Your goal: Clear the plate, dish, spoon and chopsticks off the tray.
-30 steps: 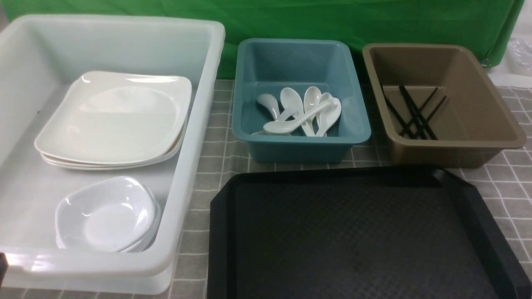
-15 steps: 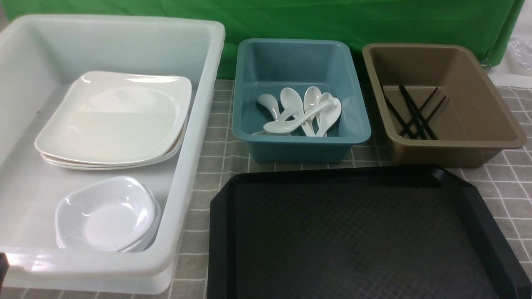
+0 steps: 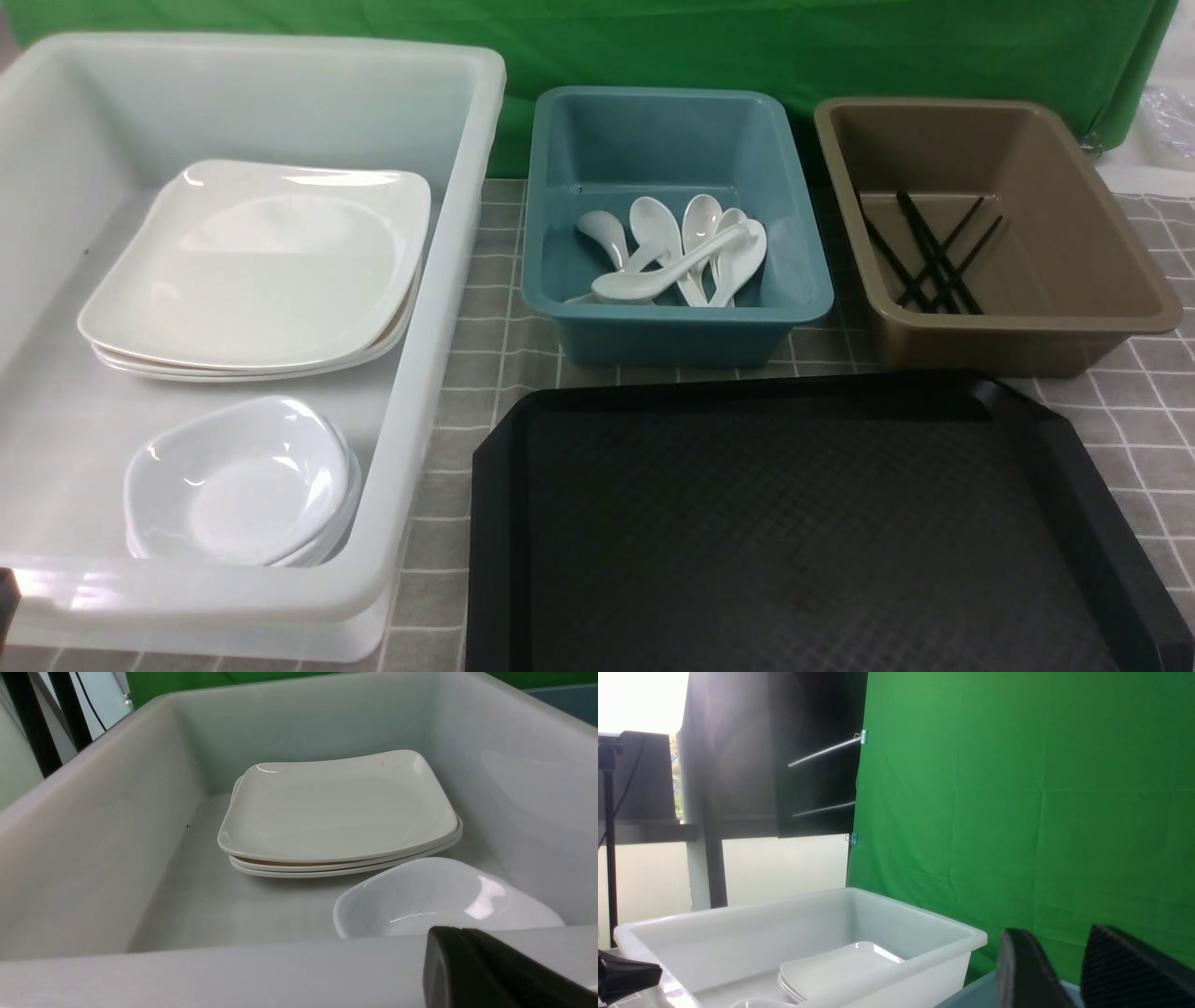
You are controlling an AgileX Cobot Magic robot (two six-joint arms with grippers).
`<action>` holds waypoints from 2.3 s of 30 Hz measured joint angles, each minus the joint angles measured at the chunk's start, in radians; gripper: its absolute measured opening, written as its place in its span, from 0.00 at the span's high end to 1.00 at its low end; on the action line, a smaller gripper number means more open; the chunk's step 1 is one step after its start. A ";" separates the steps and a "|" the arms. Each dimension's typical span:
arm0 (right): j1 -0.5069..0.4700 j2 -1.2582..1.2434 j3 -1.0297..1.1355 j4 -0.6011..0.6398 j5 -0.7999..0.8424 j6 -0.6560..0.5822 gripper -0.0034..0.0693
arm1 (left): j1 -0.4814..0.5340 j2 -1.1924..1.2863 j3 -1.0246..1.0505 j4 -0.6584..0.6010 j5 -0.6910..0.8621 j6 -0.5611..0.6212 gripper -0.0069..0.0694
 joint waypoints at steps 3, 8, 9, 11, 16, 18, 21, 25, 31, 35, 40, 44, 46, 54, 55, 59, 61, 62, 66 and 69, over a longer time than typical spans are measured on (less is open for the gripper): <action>0.000 0.000 0.000 0.000 0.000 0.000 0.63 | 0.000 0.000 0.000 0.001 0.000 0.000 0.91; 0.000 0.000 0.000 0.000 0.000 0.000 0.63 | 0.000 0.000 0.000 0.002 0.000 0.000 0.91; 0.000 0.000 0.000 0.004 0.000 -0.001 0.63 | 0.000 0.000 0.000 0.002 0.000 0.000 0.91; 0.000 0.000 0.001 0.048 0.000 -0.004 0.63 | 0.000 0.000 0.000 0.002 0.000 0.000 0.91; 0.000 0.000 0.022 0.359 0.000 -0.260 0.63 | 0.000 0.000 0.000 0.002 0.000 0.000 0.91; 0.000 0.000 0.030 0.461 0.004 -0.346 0.63 | 0.000 0.000 0.000 0.002 0.000 0.000 0.91; 0.000 0.000 0.030 0.515 0.007 -0.380 0.63 | 0.000 0.000 0.000 0.002 0.000 0.000 0.91; -0.004 -0.011 0.040 0.536 0.025 -0.404 0.63 | 0.000 0.000 0.000 0.011 0.000 0.000 0.91; -0.183 -0.094 0.185 0.540 0.043 -0.433 0.63 | 0.000 0.000 0.001 0.014 0.000 0.000 0.91; -0.464 -0.098 0.371 0.541 0.046 -0.448 0.63 | 0.000 0.000 0.001 0.015 0.001 0.000 0.91; -0.759 -0.098 0.482 0.546 0.167 -0.428 0.63 | 0.000 0.000 0.001 0.016 0.000 0.000 0.91; -0.867 -0.098 0.482 0.546 0.180 -0.436 0.63 | 0.000 0.000 0.001 0.018 0.001 0.000 0.91; -0.875 -0.098 0.482 0.546 0.181 -0.443 0.63 | 0.000 0.000 0.001 0.018 0.001 0.000 0.91; -0.874 -0.098 0.482 0.546 0.180 -0.483 0.63 | 0.000 0.000 0.001 0.018 0.000 0.000 0.89; -0.874 -0.098 0.482 0.546 0.180 -0.488 0.63 | 0.000 0.000 0.001 0.018 0.000 0.000 0.89; -0.874 -0.098 0.482 0.546 0.178 -0.494 0.63 | 0.000 0.000 0.001 0.018 0.000 0.000 0.89; -0.874 -0.098 0.482 0.546 0.178 -0.495 0.63 | 0.000 0.000 0.001 0.018 0.000 0.000 0.89; -0.874 -0.098 0.482 0.546 0.178 -0.495 0.63 | 0.000 0.000 0.001 0.018 0.000 0.000 0.89; -0.874 -0.098 0.482 0.546 0.177 -0.495 0.63 | 0.000 0.000 0.001 0.018 0.000 0.000 0.89; -0.874 -0.098 0.482 0.546 0.177 -0.495 0.63 | 0.000 0.000 0.001 0.018 0.000 0.000 0.89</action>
